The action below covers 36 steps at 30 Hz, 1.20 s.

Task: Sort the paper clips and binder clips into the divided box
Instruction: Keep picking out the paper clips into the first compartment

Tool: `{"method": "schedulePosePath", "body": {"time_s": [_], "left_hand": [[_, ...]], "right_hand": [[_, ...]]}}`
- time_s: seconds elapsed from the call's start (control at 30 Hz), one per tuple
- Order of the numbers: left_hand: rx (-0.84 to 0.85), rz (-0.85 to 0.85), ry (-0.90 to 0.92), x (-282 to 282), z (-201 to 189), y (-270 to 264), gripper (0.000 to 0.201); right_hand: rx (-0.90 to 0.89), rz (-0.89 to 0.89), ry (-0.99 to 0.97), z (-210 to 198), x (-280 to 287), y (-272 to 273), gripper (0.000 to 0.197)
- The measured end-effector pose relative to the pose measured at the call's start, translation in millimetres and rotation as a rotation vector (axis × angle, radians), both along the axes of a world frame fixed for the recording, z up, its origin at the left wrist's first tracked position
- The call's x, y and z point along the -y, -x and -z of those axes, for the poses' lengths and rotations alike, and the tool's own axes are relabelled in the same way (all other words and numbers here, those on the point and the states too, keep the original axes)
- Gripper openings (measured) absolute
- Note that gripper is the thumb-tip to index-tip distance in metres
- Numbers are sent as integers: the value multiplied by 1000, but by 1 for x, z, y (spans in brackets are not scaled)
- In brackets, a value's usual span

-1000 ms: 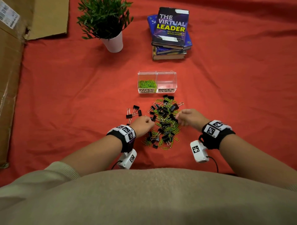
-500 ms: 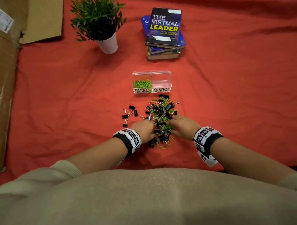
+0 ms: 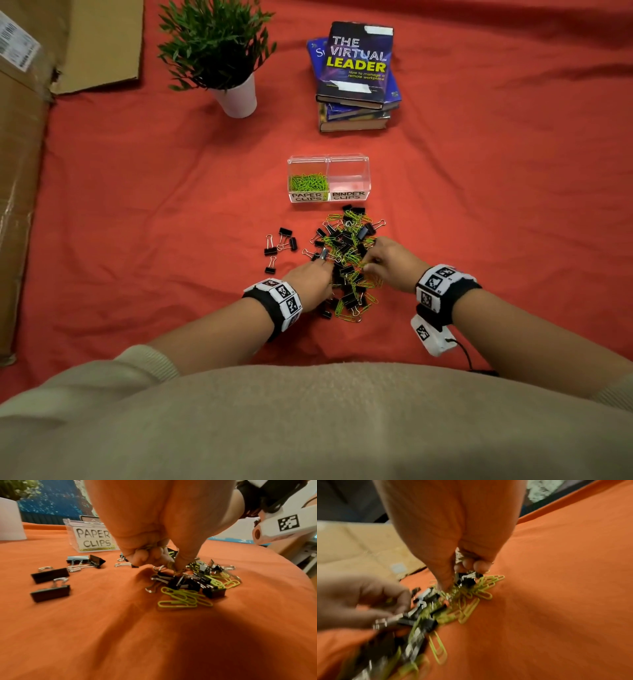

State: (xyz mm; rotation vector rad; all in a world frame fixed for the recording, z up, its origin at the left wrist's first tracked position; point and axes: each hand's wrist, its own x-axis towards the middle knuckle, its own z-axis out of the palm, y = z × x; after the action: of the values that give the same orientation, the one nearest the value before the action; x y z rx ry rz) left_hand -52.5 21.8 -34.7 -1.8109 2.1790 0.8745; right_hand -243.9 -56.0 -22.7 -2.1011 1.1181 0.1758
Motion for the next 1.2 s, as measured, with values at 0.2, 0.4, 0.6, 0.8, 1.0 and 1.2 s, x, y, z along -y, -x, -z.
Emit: {"method": "schedulePosePath", "body": {"time_s": [0.2,0.4,0.6,0.8,1.0,1.2], "left_hand": [[-163,-131,-34,3,-7,-19,16],[-320,-321,-73,2,-12,-34,10],[-413,-448,-122,2,-10,-47,5],[-482,-546,-73,13,-21,-61,10],[-461,-598,38,63,-44,-78,11],[-301,-479,179,134,-61,-77,7]], "right_hand": [[131,258,-370,-25,25,-12,17],[309,396,-469,-55,61,-58,13],[190,342,-57,-58,100,-135,15],[-99,138,120,-37,111,-177,31],[38,227,56,-32,110,-159,42],[334,560,44,-40,85,-85,18]]}}
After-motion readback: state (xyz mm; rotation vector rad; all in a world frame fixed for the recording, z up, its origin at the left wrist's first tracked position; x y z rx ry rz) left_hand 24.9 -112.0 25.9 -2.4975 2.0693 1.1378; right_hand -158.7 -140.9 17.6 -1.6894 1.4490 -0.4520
